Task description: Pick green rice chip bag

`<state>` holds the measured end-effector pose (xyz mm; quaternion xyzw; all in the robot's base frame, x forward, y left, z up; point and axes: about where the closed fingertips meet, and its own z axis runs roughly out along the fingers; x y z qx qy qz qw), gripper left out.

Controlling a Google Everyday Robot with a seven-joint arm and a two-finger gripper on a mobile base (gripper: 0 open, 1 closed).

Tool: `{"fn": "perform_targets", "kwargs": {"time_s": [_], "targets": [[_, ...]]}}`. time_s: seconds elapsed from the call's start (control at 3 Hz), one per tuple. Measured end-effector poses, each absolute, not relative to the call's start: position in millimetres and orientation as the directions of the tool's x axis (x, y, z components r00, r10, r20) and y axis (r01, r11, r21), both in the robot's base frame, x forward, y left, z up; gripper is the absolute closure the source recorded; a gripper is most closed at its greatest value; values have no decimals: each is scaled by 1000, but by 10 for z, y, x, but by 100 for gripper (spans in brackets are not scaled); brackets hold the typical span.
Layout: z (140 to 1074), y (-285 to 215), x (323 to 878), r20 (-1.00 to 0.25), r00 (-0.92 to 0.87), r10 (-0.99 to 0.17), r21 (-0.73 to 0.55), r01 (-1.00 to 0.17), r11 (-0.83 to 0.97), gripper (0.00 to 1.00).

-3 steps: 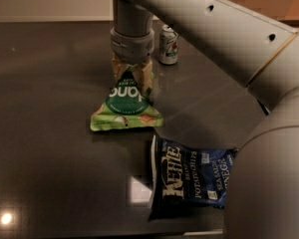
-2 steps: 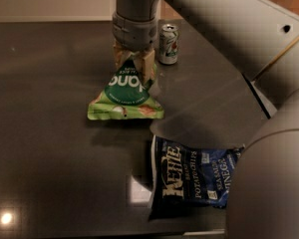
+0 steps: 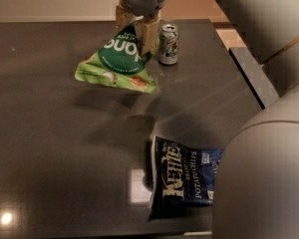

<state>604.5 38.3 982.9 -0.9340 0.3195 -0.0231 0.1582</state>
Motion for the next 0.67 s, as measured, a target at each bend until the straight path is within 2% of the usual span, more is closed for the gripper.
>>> {"fn": "perform_targets", "kwargs": {"time_s": [0.33,0.67], "targets": [[10177,398,6189,-55,764,-643,-410,-605,-683,100],[10188,452,6248,-52,763,-644,-433,-598,-674,100]]}}
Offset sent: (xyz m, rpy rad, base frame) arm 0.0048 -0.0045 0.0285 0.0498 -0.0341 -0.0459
